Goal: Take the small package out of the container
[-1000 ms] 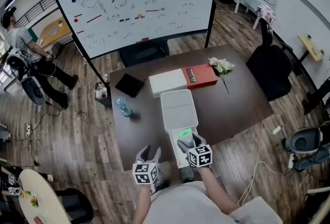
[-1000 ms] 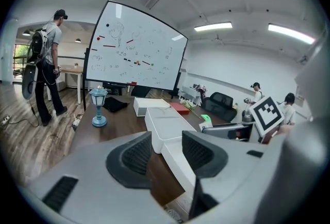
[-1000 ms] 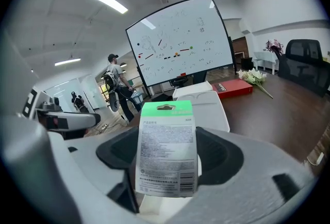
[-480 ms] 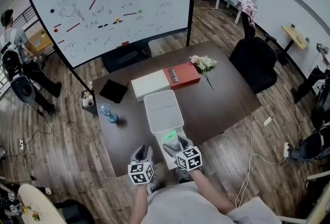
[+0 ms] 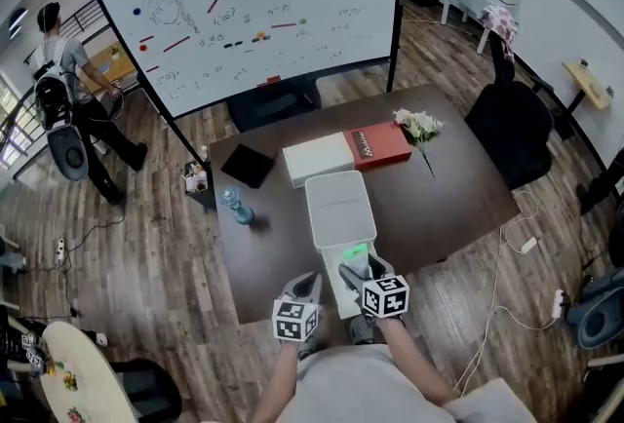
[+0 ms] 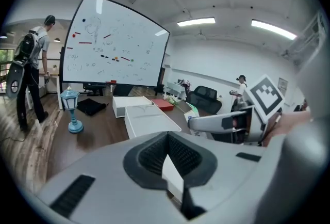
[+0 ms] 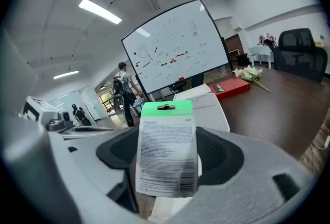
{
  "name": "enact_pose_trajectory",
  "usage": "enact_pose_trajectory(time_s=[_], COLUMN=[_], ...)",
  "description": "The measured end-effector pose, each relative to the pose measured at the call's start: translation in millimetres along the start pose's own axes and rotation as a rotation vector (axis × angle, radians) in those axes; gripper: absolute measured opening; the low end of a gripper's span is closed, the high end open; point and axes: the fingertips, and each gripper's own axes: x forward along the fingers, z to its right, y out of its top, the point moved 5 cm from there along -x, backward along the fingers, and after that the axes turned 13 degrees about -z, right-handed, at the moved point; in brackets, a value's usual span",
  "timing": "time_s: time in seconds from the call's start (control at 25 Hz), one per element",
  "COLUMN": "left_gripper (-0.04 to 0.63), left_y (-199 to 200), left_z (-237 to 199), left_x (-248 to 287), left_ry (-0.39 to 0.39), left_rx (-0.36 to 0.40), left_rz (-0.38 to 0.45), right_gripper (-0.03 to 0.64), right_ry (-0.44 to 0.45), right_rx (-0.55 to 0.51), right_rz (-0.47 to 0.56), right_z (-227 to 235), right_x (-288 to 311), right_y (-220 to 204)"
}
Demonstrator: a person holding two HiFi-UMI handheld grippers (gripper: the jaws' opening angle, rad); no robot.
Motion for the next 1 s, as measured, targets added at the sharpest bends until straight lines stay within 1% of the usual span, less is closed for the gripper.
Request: enact_pose_trajectory(time_s=[0.12,0.2,0.24,0.36,0.48,0.56,0.64,0.72,0.84,1.0], left_gripper=[0.002,0.003,0.003,0.003,0.004,0.005,0.005,0.005,0.005,0.005], left_y=[-3.1,-3.0,-4.0,-9.9,-11.8,-16.8,-24.4,-26.8,-31.0,-41.8], left_z=[-0.3,-8.0,-12.5,-25.1,-41.7,-46.4,-48.7,-59.2,-73.6,-79.3], left_x=[-4.7,-8.6,-12.0,-23.3,-29.1,-31.8,-36.5,-42.1,-47.2,-48.8], left_ry=[-0.002,0.031,0.051,0.103,0.138,0.136,0.117,0.125,0.158,0.149], left_rx=[0.029,0.042,0.035,0.004,-0.025,-0.045,-0.073,-0.094,-0.118,-0.178], left_rz=[0.023,0.041,0.044,0.025,0.011,0.004,0.005,0.01,0.001,-0.001], right_gripper=[0.347,0.347,0.347,0.345,0.347,0.347,0.347,0.347,0.347,0.347], right_ry=[0.007,0.016,0.023,0.046,0.06,0.055,0.044,0.038,0.026,0.013], right_rx=[0.017,0.016,0.013,0.008,0.012,0.0,-0.018,-0.024,0.0,0.032], right_rz=[0.009,0.01,0.01,0.014,0.026,0.014,-0.003,-0.005,-0.017,-0.033], right_z=[-0.2,-1.0,-2.5,-8.7,-12.2,-13.7,-15.5,-18.3,-16.8,-12.2], right_x=[-1.2,1.9,3.0,5.5,15.7,20.3,22.0,26.7,33.7,37.3], right_y=[-4.1,-2.7,-2.7,-2.5,4.7,3.0,-2.6,-0.7,-2.2,-12.9])
